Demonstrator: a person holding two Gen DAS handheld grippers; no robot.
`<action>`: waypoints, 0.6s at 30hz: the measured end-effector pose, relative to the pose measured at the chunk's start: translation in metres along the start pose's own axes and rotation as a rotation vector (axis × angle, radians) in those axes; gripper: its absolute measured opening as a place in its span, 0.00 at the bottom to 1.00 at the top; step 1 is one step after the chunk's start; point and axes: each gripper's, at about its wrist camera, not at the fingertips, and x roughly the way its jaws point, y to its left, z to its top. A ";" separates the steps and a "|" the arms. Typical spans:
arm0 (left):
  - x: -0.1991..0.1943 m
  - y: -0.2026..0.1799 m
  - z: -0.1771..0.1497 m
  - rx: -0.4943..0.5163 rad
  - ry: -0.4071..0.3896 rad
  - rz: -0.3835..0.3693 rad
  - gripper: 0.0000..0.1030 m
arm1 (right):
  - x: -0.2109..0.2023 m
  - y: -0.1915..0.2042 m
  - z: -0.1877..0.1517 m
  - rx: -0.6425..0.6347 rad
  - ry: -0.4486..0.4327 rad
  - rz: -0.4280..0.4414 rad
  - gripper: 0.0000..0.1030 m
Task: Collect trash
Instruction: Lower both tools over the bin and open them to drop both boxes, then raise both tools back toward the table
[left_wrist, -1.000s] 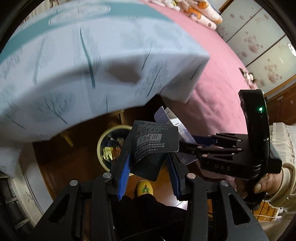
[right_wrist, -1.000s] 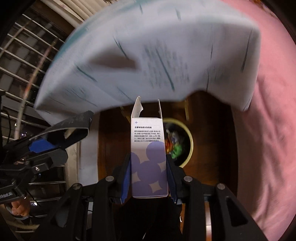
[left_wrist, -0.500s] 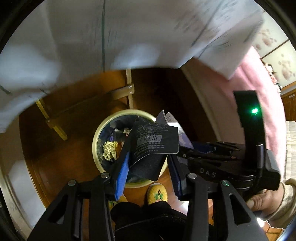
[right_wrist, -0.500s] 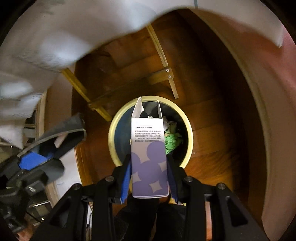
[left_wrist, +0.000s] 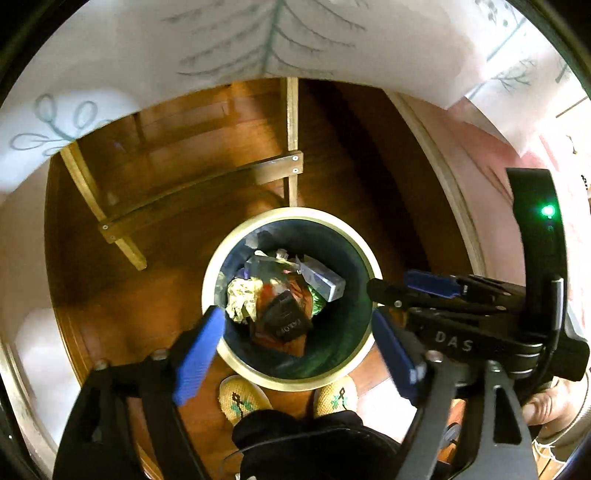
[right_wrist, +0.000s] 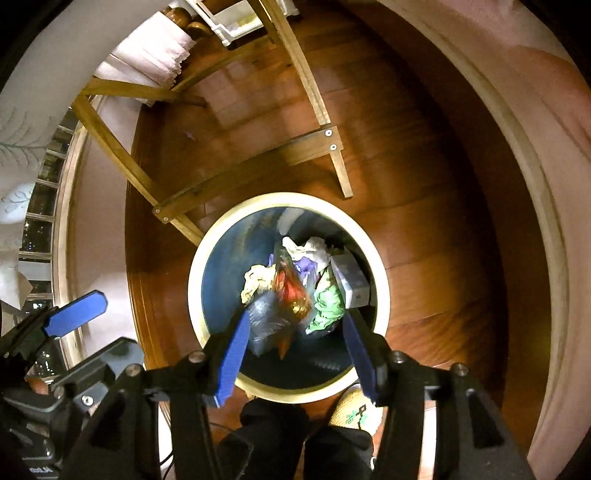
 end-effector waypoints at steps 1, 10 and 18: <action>-0.004 0.001 0.000 -0.002 -0.002 0.008 0.84 | 0.001 0.001 0.003 -0.003 -0.004 -0.003 0.52; -0.047 0.011 0.001 -0.044 -0.042 0.051 0.89 | -0.034 0.017 0.004 -0.021 -0.030 -0.029 0.57; -0.110 0.010 -0.007 -0.110 -0.088 0.071 0.89 | -0.090 0.037 -0.003 -0.053 -0.082 -0.033 0.57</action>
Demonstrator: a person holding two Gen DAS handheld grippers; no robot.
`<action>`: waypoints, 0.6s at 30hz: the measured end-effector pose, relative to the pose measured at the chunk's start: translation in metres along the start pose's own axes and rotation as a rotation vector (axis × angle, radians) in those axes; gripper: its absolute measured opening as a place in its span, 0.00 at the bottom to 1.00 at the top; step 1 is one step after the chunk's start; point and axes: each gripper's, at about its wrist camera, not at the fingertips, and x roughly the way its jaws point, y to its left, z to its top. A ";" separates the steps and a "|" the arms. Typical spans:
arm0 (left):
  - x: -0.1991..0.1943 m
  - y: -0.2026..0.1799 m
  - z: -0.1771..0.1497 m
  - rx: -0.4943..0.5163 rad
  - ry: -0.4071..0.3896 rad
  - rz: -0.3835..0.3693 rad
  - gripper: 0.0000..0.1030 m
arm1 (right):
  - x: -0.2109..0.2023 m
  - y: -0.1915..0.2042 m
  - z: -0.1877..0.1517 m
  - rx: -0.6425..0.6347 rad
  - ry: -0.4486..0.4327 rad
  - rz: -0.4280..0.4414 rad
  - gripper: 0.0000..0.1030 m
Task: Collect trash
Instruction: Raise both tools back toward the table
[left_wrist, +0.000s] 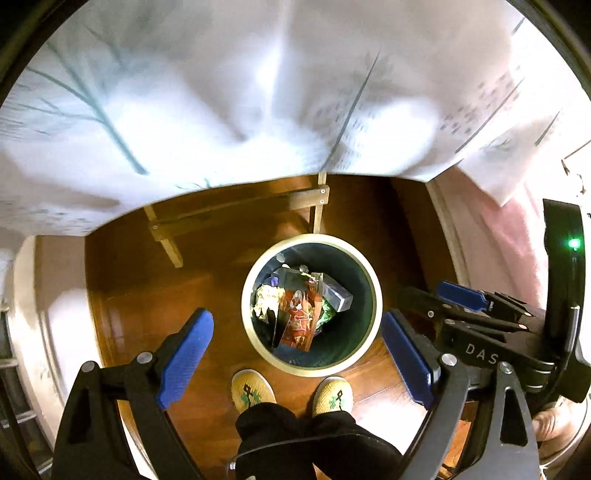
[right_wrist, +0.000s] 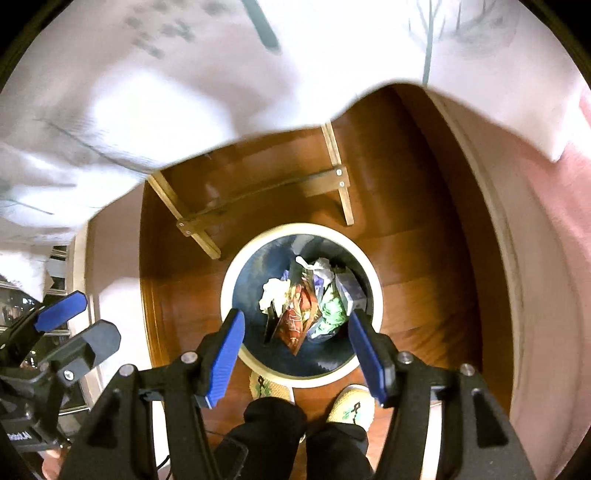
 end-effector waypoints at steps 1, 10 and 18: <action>-0.010 -0.001 -0.001 -0.006 -0.006 0.002 0.89 | -0.013 0.002 0.000 0.005 -0.010 0.004 0.57; -0.141 -0.023 0.003 -0.029 -0.105 0.011 0.89 | -0.129 0.028 0.004 -0.041 -0.094 0.014 0.58; -0.238 -0.044 0.009 -0.043 -0.199 0.045 0.89 | -0.228 0.050 0.013 -0.115 -0.172 0.020 0.62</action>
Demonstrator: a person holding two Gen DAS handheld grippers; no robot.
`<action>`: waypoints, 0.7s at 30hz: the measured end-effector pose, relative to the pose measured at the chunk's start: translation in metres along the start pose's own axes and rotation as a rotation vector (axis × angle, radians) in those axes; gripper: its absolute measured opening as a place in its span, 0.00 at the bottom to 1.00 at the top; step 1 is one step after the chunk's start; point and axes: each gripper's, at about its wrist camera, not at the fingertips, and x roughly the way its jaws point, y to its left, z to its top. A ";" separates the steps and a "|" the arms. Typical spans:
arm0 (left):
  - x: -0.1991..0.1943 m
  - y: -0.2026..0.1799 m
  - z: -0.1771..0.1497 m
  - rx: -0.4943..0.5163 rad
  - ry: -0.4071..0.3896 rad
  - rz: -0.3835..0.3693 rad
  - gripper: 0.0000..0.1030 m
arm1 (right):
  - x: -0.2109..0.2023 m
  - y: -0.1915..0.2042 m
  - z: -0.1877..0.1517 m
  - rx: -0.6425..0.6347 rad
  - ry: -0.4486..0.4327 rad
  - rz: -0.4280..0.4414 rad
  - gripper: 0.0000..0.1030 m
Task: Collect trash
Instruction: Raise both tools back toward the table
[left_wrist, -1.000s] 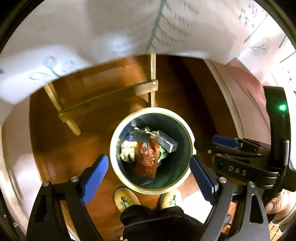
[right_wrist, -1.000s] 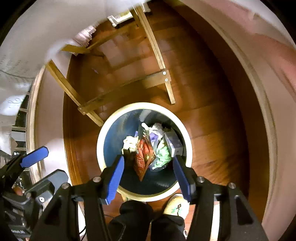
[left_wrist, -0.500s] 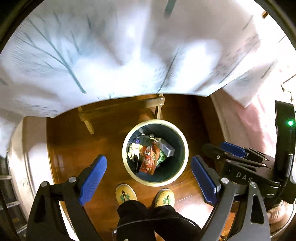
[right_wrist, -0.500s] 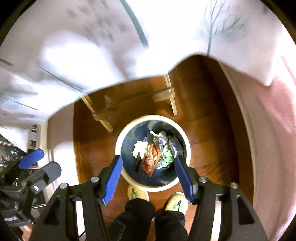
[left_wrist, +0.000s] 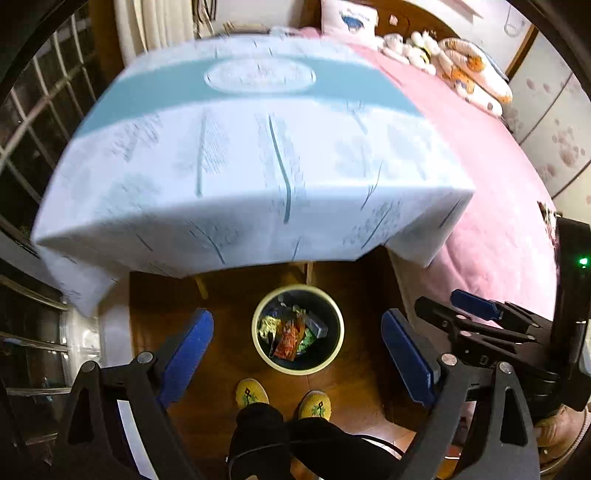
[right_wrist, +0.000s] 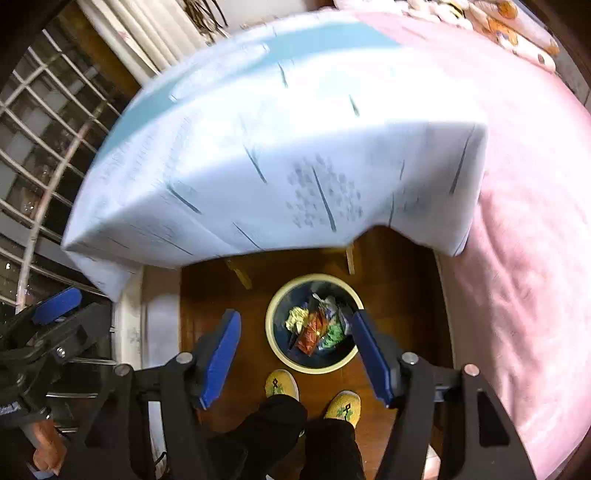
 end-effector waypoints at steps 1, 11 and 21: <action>-0.011 -0.001 0.002 0.000 -0.013 0.011 0.89 | -0.008 0.002 0.002 -0.008 -0.007 0.001 0.62; -0.104 -0.005 0.014 -0.074 -0.147 0.099 0.89 | -0.102 0.037 0.030 -0.092 -0.119 0.053 0.63; -0.128 -0.013 0.013 -0.115 -0.223 0.178 0.89 | -0.140 0.057 0.034 -0.145 -0.228 0.002 0.63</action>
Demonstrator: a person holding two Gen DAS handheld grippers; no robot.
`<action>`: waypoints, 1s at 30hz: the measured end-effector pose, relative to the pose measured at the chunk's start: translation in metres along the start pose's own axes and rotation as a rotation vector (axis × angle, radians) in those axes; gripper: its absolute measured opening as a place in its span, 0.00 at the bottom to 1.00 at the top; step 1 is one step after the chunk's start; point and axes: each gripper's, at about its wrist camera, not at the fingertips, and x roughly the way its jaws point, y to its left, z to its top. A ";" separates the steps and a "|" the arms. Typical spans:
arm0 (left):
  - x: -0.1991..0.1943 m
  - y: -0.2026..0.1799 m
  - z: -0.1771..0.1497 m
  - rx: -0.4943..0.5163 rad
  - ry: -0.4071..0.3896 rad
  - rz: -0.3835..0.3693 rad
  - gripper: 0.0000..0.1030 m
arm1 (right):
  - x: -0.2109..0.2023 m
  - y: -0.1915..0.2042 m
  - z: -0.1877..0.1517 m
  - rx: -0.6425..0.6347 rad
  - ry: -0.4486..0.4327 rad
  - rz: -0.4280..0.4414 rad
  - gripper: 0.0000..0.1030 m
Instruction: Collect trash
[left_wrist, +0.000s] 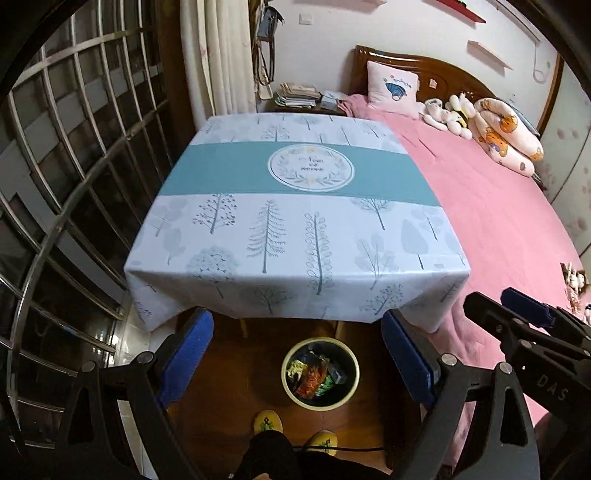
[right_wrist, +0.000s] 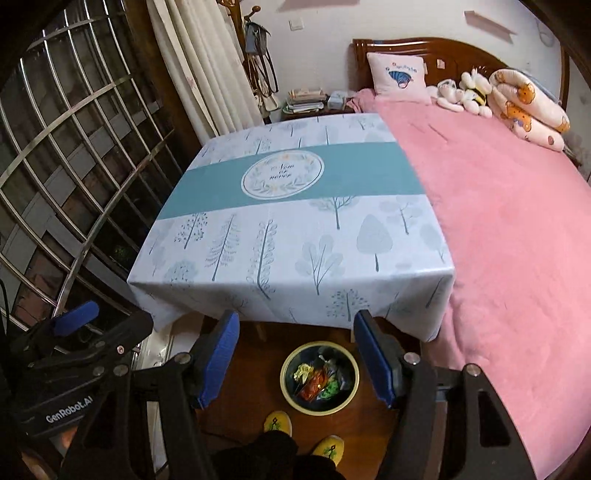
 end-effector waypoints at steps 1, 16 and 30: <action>-0.001 0.000 0.001 -0.002 -0.008 0.005 0.89 | 0.000 0.000 0.001 -0.003 -0.003 -0.003 0.63; 0.008 0.005 0.006 -0.026 -0.016 0.037 0.89 | 0.004 0.003 0.003 -0.044 -0.016 -0.007 0.63; 0.015 -0.005 0.009 -0.012 -0.016 0.049 0.89 | 0.010 0.000 0.007 -0.043 -0.017 -0.001 0.63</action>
